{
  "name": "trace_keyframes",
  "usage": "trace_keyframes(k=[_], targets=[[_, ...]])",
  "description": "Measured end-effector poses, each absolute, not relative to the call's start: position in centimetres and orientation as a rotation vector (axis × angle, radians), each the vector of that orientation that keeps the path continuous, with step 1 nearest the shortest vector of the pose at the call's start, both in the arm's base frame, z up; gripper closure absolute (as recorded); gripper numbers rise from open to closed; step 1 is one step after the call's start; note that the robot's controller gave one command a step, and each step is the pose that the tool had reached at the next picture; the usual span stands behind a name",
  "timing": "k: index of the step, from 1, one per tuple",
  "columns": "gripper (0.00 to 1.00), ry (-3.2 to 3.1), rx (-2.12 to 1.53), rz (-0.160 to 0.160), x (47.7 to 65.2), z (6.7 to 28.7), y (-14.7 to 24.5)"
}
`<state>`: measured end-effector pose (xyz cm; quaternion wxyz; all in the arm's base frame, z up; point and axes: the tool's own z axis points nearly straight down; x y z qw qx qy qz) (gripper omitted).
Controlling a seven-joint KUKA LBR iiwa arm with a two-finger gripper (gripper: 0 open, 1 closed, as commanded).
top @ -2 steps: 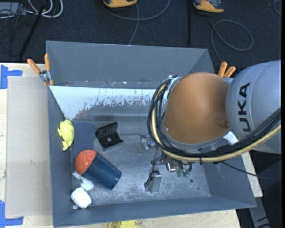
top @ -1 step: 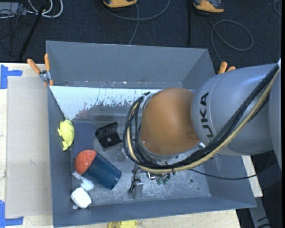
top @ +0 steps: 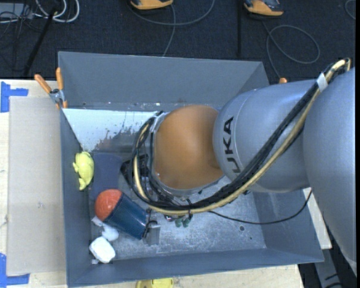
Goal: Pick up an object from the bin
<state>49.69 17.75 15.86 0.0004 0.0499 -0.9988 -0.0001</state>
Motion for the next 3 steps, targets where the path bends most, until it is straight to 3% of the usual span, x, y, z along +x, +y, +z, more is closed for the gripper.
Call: trace_keyframes(k=[1,2,3], targets=[[0.0,-3.146,0.084,-0.001,51.0,11.5,20.2],[0.0,-3.144,0.084,-0.001,54.1,6.9,23.8],[1.0,-3.133,-0.183,0.007,54.5,7.2,24.1]])
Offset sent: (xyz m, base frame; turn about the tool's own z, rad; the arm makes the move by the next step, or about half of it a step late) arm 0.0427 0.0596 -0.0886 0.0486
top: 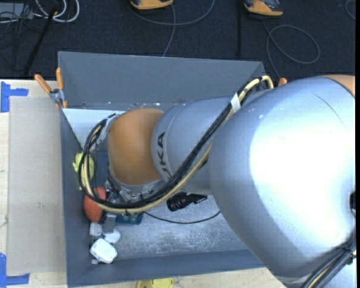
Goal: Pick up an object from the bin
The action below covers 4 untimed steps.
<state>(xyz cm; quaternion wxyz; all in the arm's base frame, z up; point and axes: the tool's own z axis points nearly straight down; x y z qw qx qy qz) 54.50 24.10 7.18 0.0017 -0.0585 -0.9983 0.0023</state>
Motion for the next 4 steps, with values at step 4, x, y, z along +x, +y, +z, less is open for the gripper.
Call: trace_keyframes(k=[4], targets=[[1.0,-3.135,-0.186,0.002,54.5,8.3,24.1]])
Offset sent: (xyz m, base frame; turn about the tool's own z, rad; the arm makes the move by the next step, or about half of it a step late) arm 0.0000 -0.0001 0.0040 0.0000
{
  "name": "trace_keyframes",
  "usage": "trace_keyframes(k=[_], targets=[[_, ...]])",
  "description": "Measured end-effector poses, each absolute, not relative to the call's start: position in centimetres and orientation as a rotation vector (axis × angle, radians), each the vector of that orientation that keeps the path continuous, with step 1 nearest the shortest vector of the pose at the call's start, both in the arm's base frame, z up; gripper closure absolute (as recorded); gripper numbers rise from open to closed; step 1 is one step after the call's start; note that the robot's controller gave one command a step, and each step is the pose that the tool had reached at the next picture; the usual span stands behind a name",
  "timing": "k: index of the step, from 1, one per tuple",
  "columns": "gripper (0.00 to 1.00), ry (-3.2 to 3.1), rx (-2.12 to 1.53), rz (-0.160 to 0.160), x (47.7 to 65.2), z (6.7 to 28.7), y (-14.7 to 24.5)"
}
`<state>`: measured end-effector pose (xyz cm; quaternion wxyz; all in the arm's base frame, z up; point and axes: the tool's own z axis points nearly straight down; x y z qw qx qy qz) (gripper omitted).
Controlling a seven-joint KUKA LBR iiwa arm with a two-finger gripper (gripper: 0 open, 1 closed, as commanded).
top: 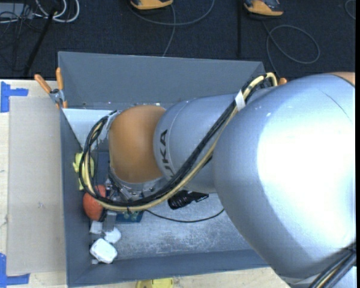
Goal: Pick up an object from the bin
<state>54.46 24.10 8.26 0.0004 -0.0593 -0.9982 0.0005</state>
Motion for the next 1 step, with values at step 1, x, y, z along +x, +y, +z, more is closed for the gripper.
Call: trace_keyframes(k=[1], targets=[[1.0,-3.136,-0.186,0.0,54.47,8.8,24.11]])
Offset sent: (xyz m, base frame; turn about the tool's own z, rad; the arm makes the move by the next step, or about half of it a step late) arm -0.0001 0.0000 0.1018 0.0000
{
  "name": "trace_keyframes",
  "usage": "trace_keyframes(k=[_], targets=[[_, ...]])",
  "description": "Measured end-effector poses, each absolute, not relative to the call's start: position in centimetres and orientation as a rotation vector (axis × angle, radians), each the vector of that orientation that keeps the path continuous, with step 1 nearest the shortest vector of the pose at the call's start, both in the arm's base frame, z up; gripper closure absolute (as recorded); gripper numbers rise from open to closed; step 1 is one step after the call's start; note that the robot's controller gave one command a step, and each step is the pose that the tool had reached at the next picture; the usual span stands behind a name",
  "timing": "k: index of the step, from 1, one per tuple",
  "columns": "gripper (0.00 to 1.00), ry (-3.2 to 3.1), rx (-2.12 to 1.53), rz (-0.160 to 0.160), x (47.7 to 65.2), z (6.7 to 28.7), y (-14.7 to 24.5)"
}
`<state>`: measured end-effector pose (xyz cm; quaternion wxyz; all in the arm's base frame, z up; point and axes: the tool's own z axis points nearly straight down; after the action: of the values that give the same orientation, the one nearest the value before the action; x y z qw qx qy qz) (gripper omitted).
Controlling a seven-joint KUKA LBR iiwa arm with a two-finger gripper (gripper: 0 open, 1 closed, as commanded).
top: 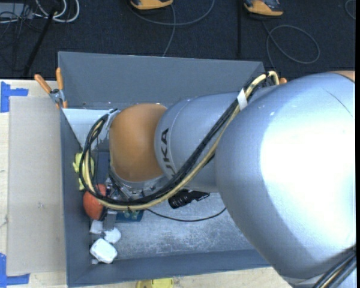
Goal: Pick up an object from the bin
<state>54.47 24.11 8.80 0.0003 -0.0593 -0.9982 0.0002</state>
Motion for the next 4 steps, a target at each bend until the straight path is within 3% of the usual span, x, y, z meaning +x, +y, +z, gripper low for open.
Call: trace_keyframes(k=[4], targets=[[1.0,-3.136,-0.187,-0.001,54.5,14.7,24.1]])
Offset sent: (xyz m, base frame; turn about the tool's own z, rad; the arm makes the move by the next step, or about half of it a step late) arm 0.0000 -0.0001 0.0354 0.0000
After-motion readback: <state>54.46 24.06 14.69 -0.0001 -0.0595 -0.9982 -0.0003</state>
